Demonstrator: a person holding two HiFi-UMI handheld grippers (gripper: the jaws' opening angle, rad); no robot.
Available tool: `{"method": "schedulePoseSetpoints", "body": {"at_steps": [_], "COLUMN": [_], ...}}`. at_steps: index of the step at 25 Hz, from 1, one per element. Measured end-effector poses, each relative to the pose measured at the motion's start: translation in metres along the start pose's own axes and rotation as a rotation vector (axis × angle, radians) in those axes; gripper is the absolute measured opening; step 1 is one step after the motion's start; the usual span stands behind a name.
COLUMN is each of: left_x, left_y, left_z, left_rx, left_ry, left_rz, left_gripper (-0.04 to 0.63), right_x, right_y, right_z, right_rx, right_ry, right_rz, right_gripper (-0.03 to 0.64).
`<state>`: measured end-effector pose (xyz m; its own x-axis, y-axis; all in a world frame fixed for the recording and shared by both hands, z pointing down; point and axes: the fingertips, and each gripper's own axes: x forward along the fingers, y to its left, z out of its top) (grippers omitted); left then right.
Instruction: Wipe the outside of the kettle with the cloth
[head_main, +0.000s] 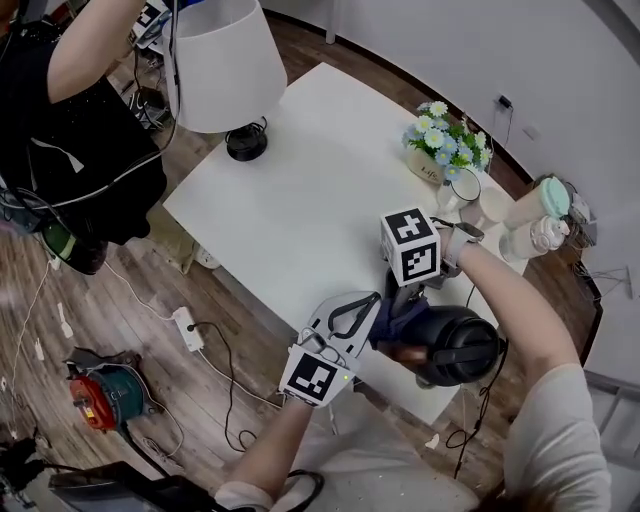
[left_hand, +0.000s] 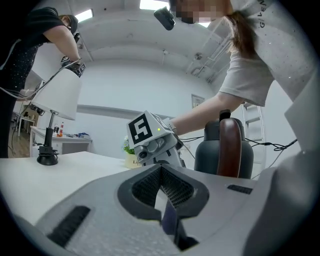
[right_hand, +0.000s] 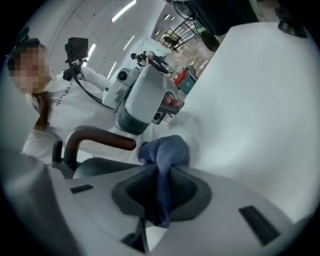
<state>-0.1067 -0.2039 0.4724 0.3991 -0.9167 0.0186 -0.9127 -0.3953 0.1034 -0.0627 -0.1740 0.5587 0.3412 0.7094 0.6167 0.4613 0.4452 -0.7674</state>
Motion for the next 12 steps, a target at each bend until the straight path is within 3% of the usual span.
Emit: {"method": "schedulePoseSetpoints", "body": {"at_steps": [2,6,12], "left_x": [0.000,0.000,-0.003], "left_y": [-0.001,-0.004,-0.016], "left_z": [-0.003,-0.011,0.007], "left_rx": [0.000,0.025,0.047], "left_ry": [0.009,0.031,0.002], "left_rz": [0.012,0.048,0.075], "left_gripper": [0.008,0.008,0.008], "right_x": [0.001,-0.024,-0.133], "right_y": [-0.008,-0.024,0.034], "right_z": [-0.003,-0.001,0.004], "right_rx": [-0.043,-0.148,-0.184], "right_ry": [0.001,-0.047,-0.355], "right_rz": [-0.099,-0.404,-0.855], "right_gripper": [0.055,0.055,0.055]}}
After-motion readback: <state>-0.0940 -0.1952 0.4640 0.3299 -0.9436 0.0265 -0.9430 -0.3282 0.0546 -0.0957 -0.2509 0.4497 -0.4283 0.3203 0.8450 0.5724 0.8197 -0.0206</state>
